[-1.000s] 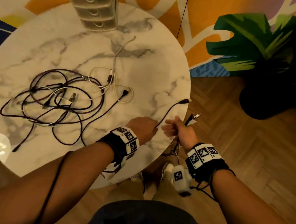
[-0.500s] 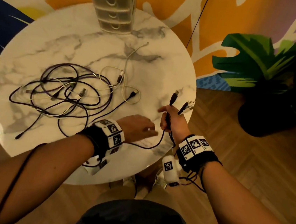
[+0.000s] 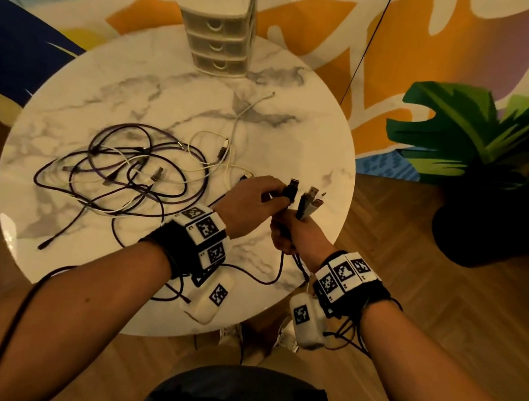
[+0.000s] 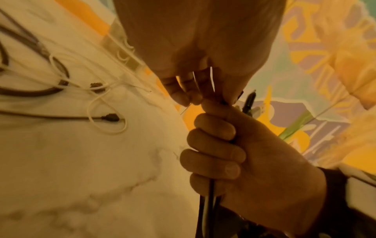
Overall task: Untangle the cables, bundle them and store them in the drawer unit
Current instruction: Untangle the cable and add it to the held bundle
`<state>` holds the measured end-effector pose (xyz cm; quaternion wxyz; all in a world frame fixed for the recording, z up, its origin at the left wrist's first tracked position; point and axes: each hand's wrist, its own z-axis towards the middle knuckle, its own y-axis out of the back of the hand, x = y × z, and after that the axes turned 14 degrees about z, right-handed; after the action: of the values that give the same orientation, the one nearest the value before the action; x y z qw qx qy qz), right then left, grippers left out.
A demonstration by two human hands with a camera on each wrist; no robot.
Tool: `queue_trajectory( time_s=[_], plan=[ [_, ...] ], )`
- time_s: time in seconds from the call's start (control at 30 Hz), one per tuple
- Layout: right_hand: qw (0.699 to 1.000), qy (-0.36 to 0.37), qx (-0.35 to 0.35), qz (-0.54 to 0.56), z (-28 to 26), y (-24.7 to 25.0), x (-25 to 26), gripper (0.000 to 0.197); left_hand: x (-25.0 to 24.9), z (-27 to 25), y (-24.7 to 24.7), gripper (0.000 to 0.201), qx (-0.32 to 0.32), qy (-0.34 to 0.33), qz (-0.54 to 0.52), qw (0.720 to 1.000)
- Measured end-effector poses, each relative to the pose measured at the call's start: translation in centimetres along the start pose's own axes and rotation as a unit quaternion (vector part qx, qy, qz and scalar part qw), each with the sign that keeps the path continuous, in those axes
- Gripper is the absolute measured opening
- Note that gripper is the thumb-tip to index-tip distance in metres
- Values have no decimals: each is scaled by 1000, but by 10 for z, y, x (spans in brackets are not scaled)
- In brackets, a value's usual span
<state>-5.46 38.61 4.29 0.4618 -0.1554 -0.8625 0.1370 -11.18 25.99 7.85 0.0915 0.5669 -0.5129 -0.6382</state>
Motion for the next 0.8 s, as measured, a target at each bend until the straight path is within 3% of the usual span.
queue_trajectory(
  time_s=[0.1,0.3,0.4,0.5,0.57,0.67,0.73,0.8],
  plan=[
    [999,7,0,40,3,-4,3,37,-6,0,9,17,-3,-24,49,998],
    [997,-3,-14,-71,10,-12,7,43,-18,-1,12,18,-16,-59,112,992],
    [998,0,-29,-57,8,-12,8,48,-22,0,10,19,-28,-80,140,987],
    [998,34,-38,-23,8,-10,5,39,-26,1,11,21,-14,-93,206,974],
    [998,38,-48,-13,8,-10,5,39,-28,1,12,28,4,-84,217,973],
    [998,24,-55,-6,3,-13,7,36,-39,2,9,49,-20,-94,155,983],
    [999,-1,-43,-3,-3,-14,7,26,-52,5,4,47,-18,-132,219,967],
    [997,-17,-69,-25,-7,-13,9,24,-60,10,-5,38,-17,-159,350,923]
  ],
)
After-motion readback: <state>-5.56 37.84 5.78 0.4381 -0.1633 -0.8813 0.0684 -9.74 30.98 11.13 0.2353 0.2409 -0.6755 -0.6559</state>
